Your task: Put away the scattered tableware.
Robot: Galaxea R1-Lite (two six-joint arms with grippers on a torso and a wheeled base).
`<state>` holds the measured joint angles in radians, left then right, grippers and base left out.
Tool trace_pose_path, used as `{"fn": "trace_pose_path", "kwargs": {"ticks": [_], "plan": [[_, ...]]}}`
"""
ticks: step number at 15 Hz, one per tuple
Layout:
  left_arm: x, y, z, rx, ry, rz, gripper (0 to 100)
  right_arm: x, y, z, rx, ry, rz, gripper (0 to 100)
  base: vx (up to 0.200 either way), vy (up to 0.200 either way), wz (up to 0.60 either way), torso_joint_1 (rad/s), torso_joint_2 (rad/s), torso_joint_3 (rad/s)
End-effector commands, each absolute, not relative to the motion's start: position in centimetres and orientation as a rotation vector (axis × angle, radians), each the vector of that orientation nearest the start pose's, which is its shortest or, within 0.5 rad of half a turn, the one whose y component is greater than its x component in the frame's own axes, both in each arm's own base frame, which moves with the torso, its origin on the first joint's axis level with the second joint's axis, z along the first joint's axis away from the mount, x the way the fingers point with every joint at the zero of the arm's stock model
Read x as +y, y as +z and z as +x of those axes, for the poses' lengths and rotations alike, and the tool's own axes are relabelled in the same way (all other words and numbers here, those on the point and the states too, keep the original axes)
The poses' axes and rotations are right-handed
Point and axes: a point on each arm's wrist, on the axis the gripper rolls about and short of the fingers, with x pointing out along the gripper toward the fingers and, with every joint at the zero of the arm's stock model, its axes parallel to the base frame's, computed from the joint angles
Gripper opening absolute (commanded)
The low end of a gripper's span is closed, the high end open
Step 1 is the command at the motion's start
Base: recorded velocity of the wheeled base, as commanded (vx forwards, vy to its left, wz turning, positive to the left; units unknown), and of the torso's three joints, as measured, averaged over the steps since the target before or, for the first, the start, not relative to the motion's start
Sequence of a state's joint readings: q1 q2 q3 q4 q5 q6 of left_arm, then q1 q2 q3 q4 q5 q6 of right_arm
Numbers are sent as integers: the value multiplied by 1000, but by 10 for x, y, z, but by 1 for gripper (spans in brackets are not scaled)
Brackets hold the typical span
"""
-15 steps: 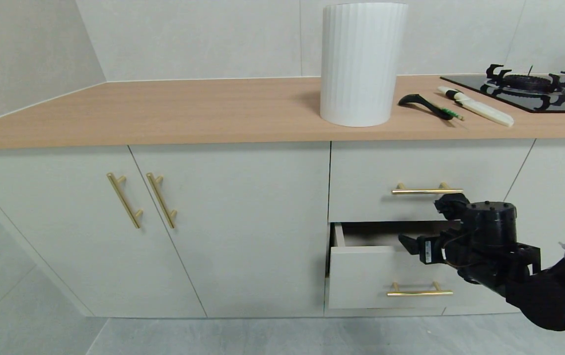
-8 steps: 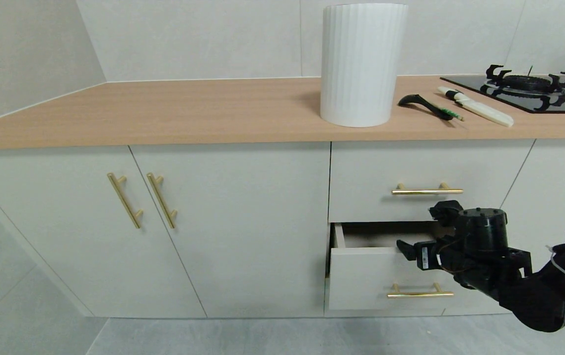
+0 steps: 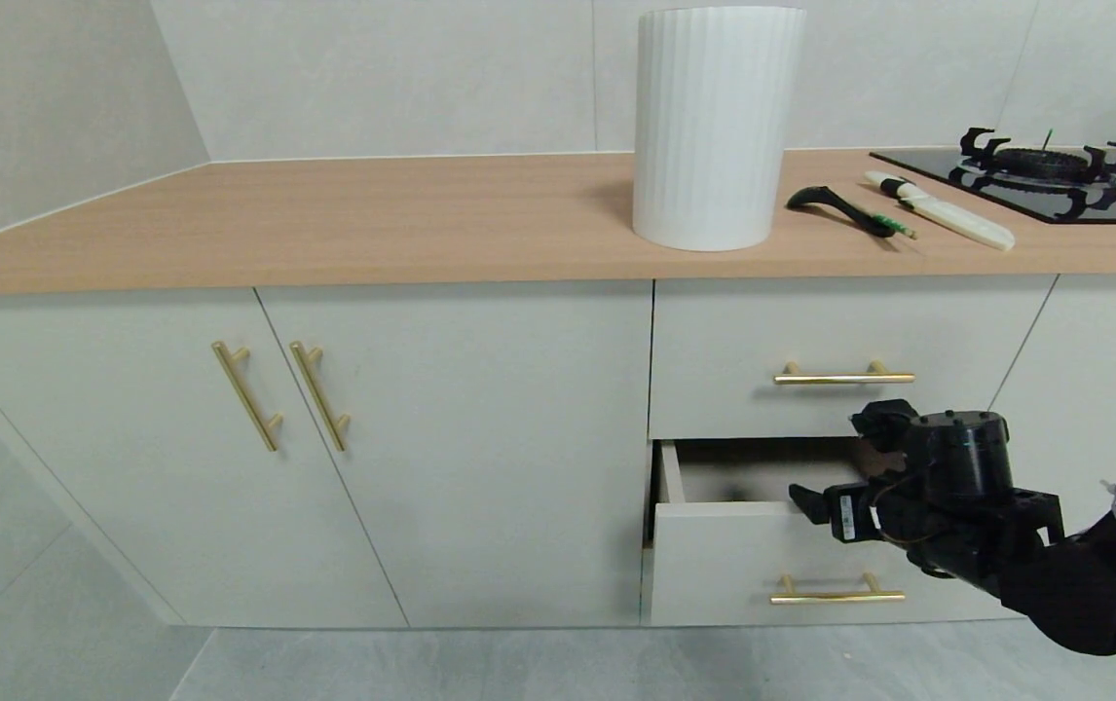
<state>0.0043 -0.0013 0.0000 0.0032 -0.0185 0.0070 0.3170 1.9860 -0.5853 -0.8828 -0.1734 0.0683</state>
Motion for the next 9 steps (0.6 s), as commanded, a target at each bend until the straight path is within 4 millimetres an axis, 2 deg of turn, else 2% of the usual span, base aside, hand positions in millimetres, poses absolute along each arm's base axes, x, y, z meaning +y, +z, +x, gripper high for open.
{"fn": "trace_pose_path", "kwargs": {"ticks": [1,9], "plan": [[-1,75,-23,3,-14,6,100,93,74,296,493,124,-55,100,0,0,0,0,0,0],[-1,75,-23,3,-14,6,100,89,84,282,635,128,-91,100,0,0,0,0,0,0]]}}
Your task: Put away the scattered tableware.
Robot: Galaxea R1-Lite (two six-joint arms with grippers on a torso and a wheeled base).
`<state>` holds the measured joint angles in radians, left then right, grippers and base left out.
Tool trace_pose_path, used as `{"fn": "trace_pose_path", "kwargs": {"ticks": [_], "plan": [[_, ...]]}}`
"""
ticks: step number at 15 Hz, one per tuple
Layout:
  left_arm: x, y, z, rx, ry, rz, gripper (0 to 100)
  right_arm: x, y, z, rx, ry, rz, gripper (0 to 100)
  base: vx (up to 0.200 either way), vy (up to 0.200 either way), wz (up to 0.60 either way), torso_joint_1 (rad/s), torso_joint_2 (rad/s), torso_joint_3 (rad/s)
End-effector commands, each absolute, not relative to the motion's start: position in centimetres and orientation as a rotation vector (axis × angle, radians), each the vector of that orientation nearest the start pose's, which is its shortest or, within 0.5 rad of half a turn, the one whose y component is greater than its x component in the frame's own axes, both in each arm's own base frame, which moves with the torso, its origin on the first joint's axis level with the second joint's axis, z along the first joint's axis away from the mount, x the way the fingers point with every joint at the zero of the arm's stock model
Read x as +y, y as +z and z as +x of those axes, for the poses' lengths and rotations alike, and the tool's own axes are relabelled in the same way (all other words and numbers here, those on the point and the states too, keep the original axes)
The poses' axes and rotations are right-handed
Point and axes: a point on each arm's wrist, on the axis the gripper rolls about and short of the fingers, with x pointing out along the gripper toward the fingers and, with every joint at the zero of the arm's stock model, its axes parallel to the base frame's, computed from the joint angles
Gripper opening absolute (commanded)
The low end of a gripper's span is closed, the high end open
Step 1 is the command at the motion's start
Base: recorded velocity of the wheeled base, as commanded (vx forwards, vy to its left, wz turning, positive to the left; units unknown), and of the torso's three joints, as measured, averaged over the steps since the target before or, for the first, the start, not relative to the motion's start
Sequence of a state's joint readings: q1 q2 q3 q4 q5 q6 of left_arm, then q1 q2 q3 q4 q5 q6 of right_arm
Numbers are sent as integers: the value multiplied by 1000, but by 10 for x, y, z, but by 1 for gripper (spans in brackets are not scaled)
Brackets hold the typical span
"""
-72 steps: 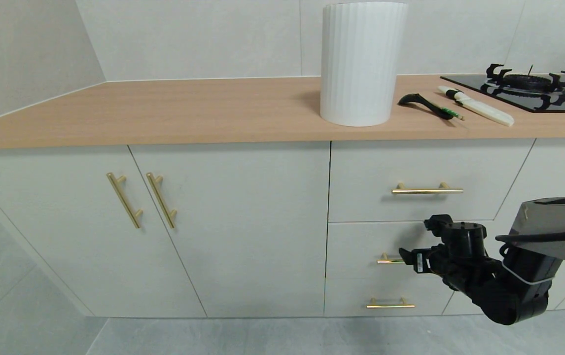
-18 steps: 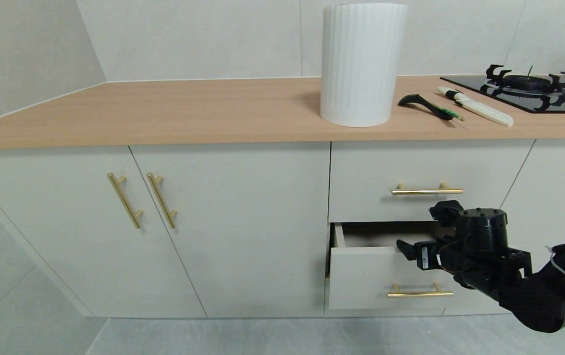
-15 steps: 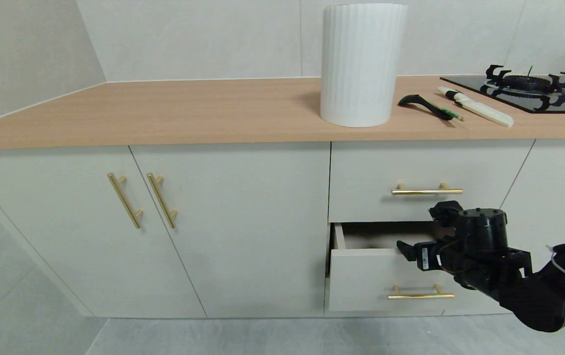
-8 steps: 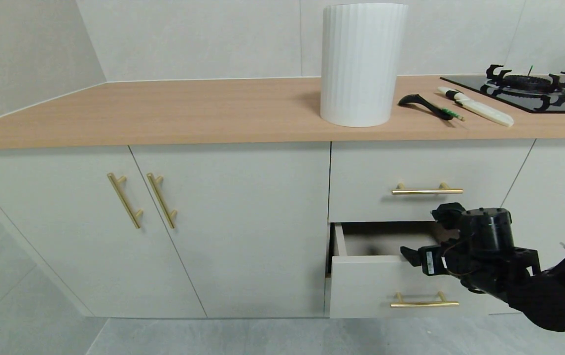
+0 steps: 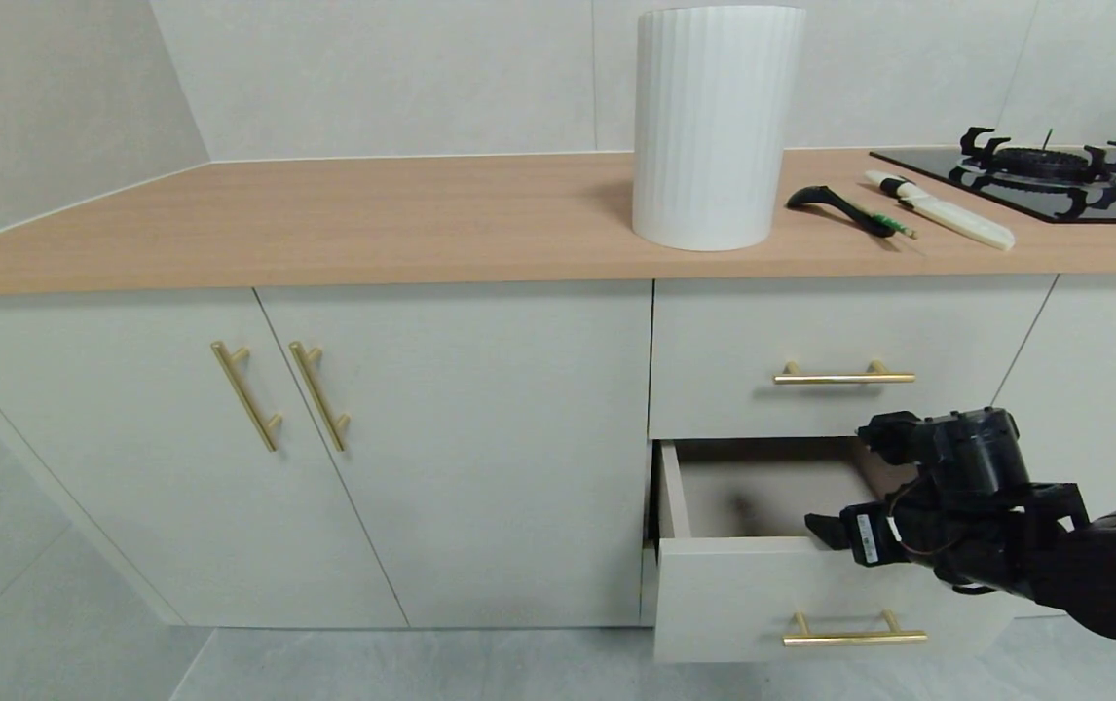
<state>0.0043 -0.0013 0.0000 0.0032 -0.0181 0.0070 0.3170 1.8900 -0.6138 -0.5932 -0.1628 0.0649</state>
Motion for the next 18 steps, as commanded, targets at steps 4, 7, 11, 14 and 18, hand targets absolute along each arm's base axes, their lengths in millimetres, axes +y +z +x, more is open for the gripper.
{"fn": "trace_pose_path", "kwargs": {"ticks": [4,7,11,14,18], "plan": [[-1,75,-23,3,-14,6,100,87,91,275,725,130,-113,100,0,0,0,0,0,0],[-1,75,-23,3,-14,8,100,85,93,266,785,173,-135,100,0,0,0,0,0,0],[-1,75,-23,3,-14,8,100,83,97,252,859,216,-206,100,0,0,0,0,0,0],[-1,75,-23,3,-14,6,100,83,94,242,930,248,-276,100,0,0,0,0,0,0],[-1,75,-23,3,-14,8,100,84,89,227,1044,307,-380,100,0,0,0,0,0,0]]}}
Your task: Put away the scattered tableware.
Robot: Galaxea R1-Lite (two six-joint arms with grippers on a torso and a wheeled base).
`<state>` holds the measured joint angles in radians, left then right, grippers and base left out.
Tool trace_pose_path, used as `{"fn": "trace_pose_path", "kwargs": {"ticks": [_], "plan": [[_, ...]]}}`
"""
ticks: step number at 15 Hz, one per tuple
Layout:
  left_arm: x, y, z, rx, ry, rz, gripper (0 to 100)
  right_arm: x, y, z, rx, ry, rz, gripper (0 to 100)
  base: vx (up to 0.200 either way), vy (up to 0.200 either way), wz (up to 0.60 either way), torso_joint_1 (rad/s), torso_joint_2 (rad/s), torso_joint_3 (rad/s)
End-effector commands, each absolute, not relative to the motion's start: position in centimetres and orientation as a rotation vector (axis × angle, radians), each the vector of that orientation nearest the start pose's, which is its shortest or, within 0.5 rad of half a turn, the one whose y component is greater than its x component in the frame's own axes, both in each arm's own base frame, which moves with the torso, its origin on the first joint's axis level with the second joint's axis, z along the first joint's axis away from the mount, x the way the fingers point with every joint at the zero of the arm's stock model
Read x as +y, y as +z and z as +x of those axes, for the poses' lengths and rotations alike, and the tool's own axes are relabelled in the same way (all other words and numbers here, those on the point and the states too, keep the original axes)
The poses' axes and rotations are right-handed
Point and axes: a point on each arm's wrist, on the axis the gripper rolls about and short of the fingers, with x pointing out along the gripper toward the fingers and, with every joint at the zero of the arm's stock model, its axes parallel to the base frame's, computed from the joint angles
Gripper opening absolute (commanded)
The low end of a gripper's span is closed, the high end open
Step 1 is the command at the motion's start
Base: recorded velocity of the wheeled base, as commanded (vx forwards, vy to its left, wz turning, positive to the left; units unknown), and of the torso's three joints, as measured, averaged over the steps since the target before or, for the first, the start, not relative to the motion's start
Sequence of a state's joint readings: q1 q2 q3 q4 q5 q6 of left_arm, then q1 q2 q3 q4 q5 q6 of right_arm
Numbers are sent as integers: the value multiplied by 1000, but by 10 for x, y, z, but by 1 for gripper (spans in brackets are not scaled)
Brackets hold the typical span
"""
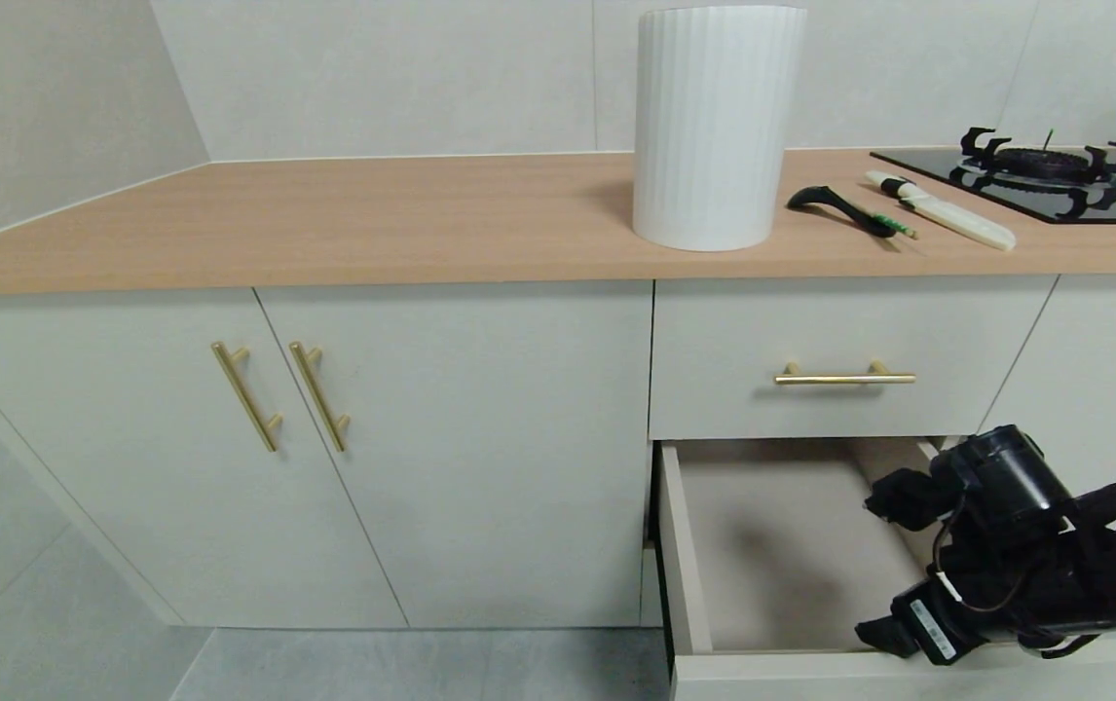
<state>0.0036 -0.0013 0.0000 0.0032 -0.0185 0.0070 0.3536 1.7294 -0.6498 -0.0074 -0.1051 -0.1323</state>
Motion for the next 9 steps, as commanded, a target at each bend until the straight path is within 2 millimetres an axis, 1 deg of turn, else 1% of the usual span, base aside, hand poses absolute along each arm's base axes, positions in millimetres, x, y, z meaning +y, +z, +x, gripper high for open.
{"fn": "trace_pose_path", "kwargs": {"ticks": [1,4,9], "plan": [[-1,75,-23,3,-14,8,100,83,88,222,1078,326,-414,100,0,0,0,0,0,0],[-1,75,-23,3,-14,6,100,82,87,210,1164,375,-494,100,0,0,0,0,0,0],[-1,75,-23,3,-14,8,100,83,90,212,1155,371,-500,100,0,0,0,0,0,0]]}}
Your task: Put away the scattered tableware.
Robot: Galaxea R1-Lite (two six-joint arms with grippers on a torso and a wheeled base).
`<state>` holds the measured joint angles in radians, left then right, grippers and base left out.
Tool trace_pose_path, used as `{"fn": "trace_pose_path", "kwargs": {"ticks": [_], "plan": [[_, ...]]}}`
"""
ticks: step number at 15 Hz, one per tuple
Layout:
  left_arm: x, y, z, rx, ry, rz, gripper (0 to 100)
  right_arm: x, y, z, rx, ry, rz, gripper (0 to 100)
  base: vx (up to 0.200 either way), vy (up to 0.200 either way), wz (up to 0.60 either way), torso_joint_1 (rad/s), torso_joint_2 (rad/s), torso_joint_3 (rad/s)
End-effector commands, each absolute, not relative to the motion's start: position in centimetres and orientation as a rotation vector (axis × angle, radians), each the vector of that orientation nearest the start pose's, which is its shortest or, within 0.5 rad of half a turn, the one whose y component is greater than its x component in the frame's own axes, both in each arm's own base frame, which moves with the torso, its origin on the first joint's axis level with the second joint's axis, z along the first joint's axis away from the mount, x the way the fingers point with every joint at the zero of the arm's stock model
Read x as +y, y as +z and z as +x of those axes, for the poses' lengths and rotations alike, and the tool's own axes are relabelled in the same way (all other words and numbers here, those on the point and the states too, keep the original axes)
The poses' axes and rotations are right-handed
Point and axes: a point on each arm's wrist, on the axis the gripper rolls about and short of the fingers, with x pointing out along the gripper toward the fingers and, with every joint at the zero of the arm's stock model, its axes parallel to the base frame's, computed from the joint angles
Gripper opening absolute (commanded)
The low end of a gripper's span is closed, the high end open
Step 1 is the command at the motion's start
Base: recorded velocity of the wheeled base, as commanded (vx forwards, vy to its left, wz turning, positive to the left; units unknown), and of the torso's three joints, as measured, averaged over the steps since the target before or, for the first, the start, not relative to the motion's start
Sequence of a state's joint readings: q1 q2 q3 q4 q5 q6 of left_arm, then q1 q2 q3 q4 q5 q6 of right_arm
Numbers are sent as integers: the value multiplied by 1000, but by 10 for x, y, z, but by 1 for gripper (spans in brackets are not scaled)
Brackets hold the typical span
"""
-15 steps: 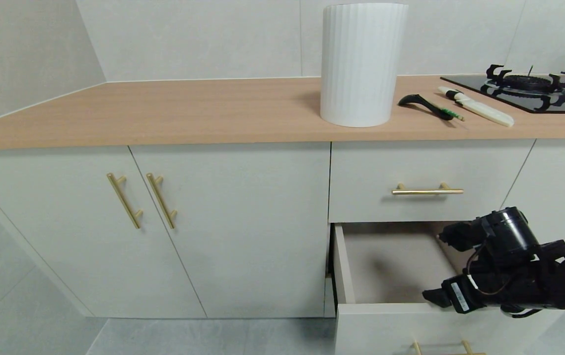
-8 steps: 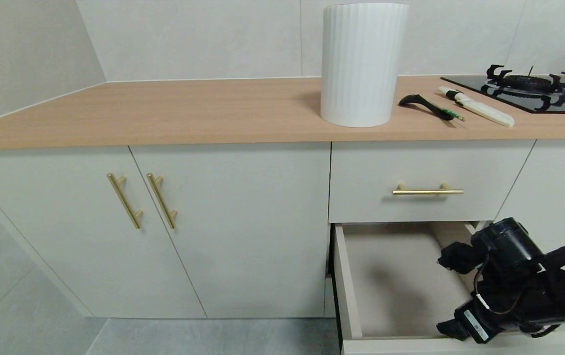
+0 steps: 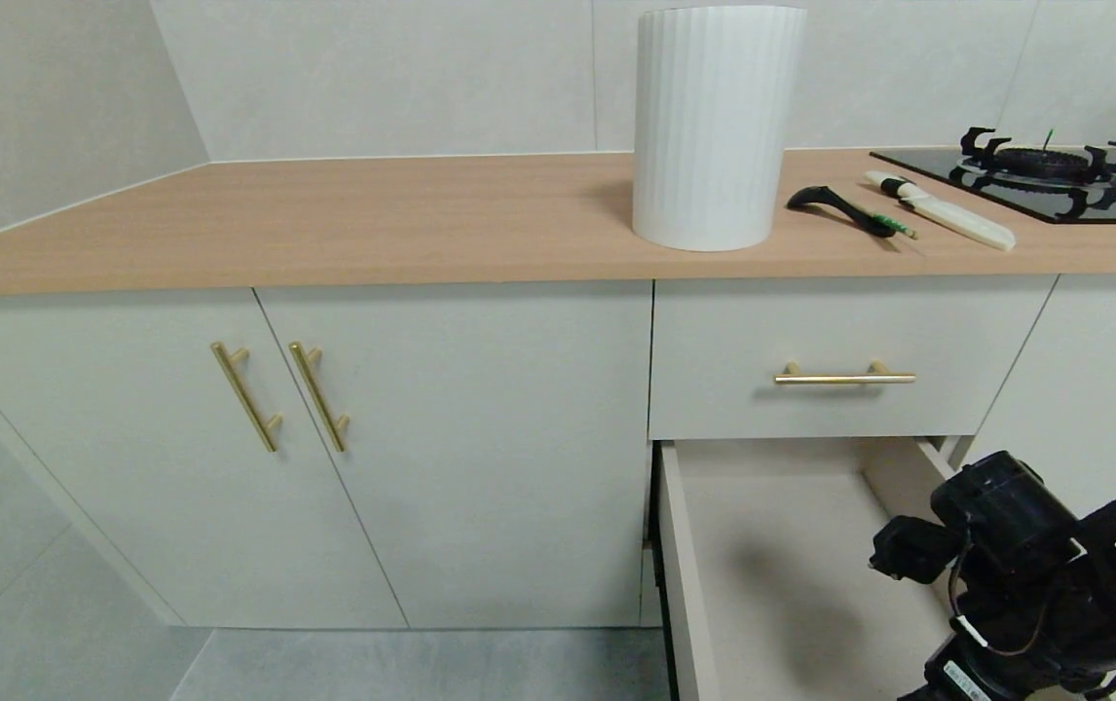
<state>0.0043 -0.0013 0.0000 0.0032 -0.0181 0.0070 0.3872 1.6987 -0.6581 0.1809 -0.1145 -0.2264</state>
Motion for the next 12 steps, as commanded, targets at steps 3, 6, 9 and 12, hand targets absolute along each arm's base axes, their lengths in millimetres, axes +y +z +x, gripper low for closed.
{"fn": "trace_pose_path", "kwargs": {"ticks": [3,6,9,12], "plan": [[-1,75,-23,3,-14,8,100,87,99,231,1056,283,-353,100,0,0,0,0,0,0],[-1,75,-23,3,-14,8,100,83,104,250,939,197,-233,100,0,0,0,0,0,0],[-1,75,-23,3,-14,8,100,79,107,255,889,180,-214,100,0,0,0,0,0,0],[-1,75,-23,3,-14,8,100,77,112,254,872,176,-208,100,0,0,0,0,0,0]]}}
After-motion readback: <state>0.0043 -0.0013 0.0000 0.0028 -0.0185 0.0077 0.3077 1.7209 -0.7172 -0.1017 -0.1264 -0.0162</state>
